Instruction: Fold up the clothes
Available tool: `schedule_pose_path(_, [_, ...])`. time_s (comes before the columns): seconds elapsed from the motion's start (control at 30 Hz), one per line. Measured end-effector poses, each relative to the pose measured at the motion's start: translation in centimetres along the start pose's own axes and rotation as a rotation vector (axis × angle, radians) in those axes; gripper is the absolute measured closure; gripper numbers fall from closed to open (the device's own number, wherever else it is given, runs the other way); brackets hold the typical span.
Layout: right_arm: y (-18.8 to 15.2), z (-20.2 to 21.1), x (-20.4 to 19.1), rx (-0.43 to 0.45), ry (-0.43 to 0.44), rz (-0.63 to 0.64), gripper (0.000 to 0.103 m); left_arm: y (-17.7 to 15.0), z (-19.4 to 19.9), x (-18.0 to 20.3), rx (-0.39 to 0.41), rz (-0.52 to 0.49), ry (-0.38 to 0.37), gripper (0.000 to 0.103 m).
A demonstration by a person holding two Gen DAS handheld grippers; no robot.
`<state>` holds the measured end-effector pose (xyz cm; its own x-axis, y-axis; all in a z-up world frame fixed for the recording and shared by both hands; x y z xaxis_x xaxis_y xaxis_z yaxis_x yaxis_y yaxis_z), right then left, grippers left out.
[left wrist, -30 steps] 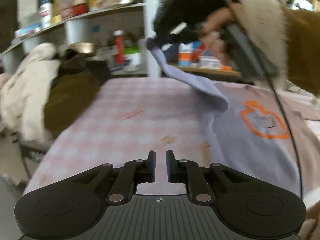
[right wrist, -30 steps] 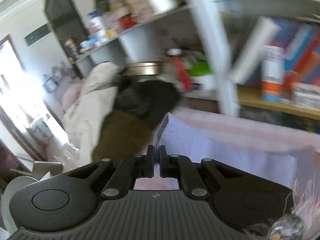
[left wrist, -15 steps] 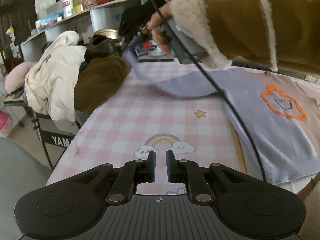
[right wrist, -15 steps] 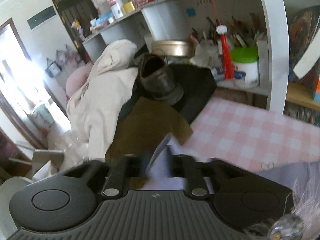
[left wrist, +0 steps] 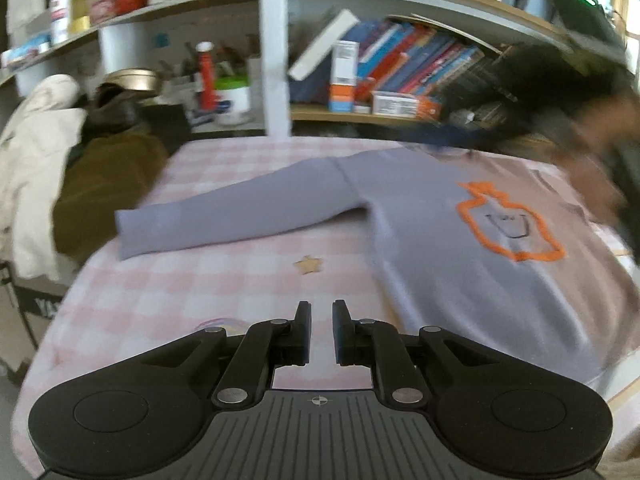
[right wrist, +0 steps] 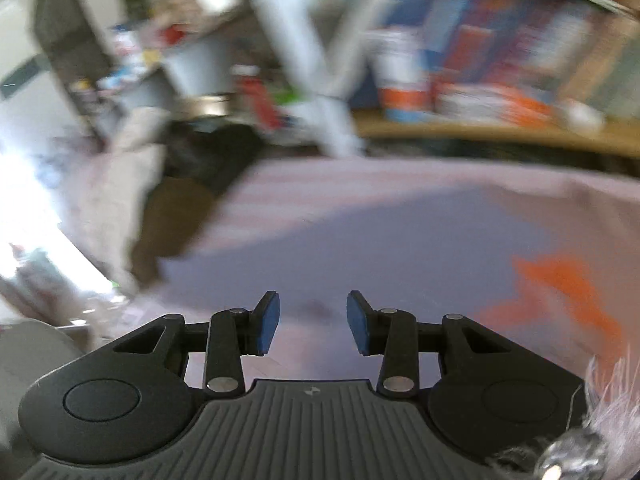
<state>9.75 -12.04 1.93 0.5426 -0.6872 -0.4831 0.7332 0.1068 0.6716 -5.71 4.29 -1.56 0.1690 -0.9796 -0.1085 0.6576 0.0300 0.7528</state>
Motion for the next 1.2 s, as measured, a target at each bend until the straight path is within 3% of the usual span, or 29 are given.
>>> schedule_pose_path(0.27, [-13.4,13.9,8.9,-0.006,-0.264,-0.225,0.067,-0.8,-1.3,3.3,-0.119,0.118,-0.088,0.088])
schedule_pose_path(0.37, [-15.9,17.2,10.6,0.023,-0.338,-0.261,0.067,-1.2,-1.6,4.1,-0.142,0.121,-0.036,0.073])
schedule_pose_path(0.47, [-18.2,20.2,12.1,0.049,-0.399,-0.291,0.067,-1.7,-1.4,4.7,-0.154,0.131,0.002,0.068])
schedule_pose_path(0.6, [-19.4,21.8,13.1,0.062,-0.421,-0.292,0.067,-2.7,-1.3,5.4,-0.161,0.122,0.023,0.068])
schedule_pose_path(0.8, [-19.6,21.6,13.8,0.057,-0.464,-0.248,0.069,-3.8,-1.7,5.6,-0.186,0.215,0.032,0.068])
schedule_pose_path(0.93, [-19.7,20.6,13.6,0.022,-0.461,-0.211,0.086,-4.3,-1.8,6.0,-0.195,0.214,0.026,0.069])
schedule_pose_path(1.0, [-19.7,20.5,13.4,0.021,-0.454,-0.195,0.093,-4.2,-1.9,6.2,-0.202,0.197,0.029,0.075])
schedule_pose_path(1.03, [-19.5,20.7,13.2,0.031,-0.45,-0.19,0.094,-4.1,-2.0,6.3,-0.205,0.192,0.027,0.091])
schedule_pose_path(1.07, [-19.4,20.9,13.1,0.04,-0.446,-0.186,0.095,-3.9,-2.0,6.3,-0.207,0.191,0.024,0.098])
schedule_pose_path(1.13, [-19.1,21.3,12.7,0.06,-0.438,-0.178,0.096,-3.4,-1.8,6.4,-0.197,0.195,0.021,0.099])
schedule_pose_path(1.2, [-18.1,22.6,11.6,0.131,-0.42,-0.156,0.096,-2.4,-0.4,6.5,-0.136,0.203,0.019,0.099])
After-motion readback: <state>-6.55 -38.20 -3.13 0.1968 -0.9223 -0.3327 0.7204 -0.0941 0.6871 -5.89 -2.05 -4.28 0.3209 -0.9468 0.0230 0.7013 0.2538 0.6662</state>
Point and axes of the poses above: each gripper's, at about its wrist camera, not at the fingertips, and z roughly against the way its jaws point, x to its right, y to its top, the point moved 4 cm from there along -z, roughly the way its jaws point, and after that the axes turned 11 degrees about y, right-handed, at the moved point
